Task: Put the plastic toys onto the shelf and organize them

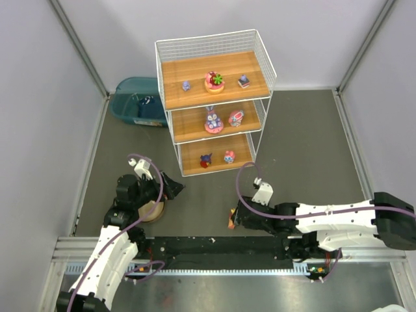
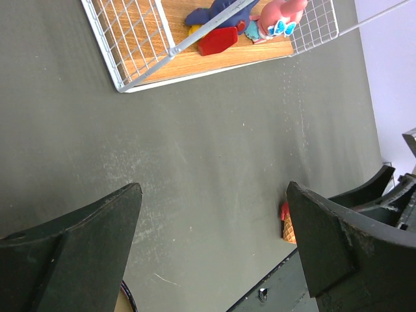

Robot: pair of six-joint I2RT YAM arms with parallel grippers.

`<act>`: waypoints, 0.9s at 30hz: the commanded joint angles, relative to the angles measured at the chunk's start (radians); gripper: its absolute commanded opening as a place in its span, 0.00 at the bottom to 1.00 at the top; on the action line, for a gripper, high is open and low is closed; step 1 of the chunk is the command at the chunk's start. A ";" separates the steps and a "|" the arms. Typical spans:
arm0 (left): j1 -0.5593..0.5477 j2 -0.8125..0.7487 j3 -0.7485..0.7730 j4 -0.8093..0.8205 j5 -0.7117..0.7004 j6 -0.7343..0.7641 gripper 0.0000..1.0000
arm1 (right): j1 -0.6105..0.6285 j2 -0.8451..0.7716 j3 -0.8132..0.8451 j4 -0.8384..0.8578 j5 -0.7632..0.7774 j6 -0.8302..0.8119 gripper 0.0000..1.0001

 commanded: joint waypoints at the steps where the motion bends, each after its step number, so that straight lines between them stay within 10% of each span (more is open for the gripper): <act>1: -0.002 0.005 0.013 0.055 0.006 0.008 0.99 | -0.031 -0.022 -0.041 0.118 -0.041 -0.018 0.64; 27: -0.002 0.013 0.021 0.051 0.001 0.015 0.99 | -0.057 0.087 -0.090 0.268 -0.097 0.005 0.57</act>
